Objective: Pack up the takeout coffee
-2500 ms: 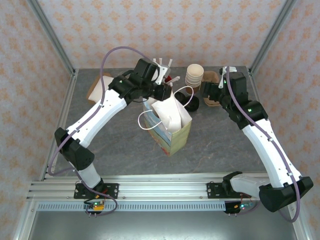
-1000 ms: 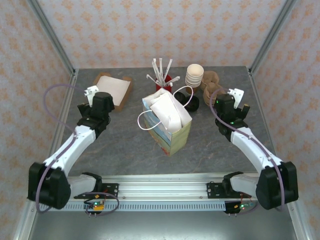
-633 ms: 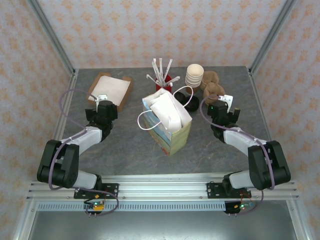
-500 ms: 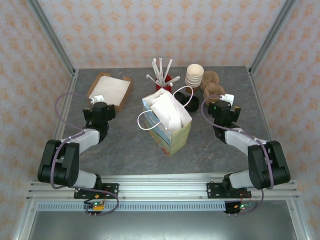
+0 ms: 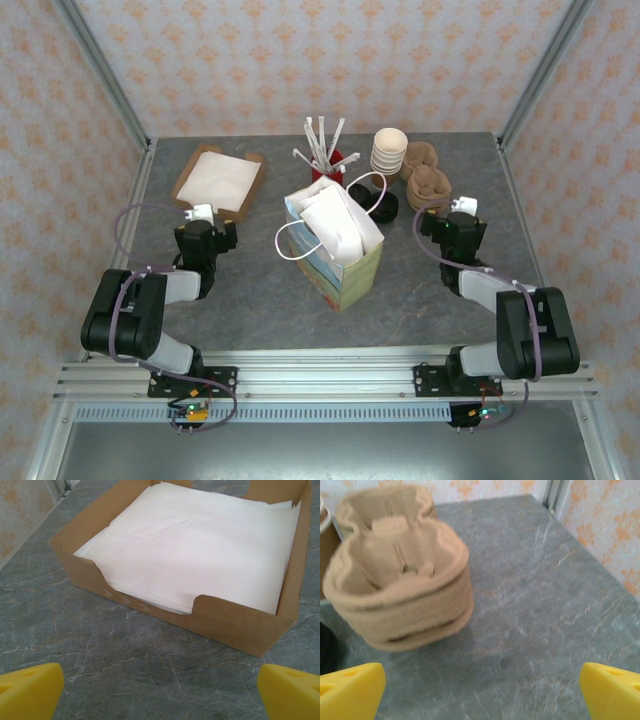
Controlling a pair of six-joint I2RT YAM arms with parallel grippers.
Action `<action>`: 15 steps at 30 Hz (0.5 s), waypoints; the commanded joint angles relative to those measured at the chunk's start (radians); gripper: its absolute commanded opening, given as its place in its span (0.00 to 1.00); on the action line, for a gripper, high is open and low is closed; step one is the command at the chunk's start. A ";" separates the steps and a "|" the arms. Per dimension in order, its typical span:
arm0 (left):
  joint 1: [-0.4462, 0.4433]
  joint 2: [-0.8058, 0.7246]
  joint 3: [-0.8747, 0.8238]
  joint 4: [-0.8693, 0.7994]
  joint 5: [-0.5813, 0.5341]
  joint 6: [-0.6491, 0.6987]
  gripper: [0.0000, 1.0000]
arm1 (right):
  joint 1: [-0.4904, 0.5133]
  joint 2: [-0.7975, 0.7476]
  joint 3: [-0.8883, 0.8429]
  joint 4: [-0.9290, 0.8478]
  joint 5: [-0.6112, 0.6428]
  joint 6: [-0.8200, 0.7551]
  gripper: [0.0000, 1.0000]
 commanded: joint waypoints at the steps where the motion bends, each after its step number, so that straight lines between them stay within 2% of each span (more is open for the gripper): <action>1: -0.004 0.001 -0.002 0.066 -0.007 0.017 1.00 | -0.018 0.036 -0.022 0.116 -0.047 0.032 0.99; 5: -0.005 0.002 -0.001 0.068 -0.008 0.017 1.00 | -0.029 0.176 -0.075 0.343 -0.049 0.043 0.99; 7: -0.006 0.003 -0.001 0.069 -0.009 0.017 1.00 | -0.032 0.149 -0.028 0.208 -0.020 0.058 0.99; 15: -0.007 0.002 -0.001 0.069 -0.010 0.017 1.00 | -0.032 0.150 -0.034 0.220 -0.018 0.057 0.99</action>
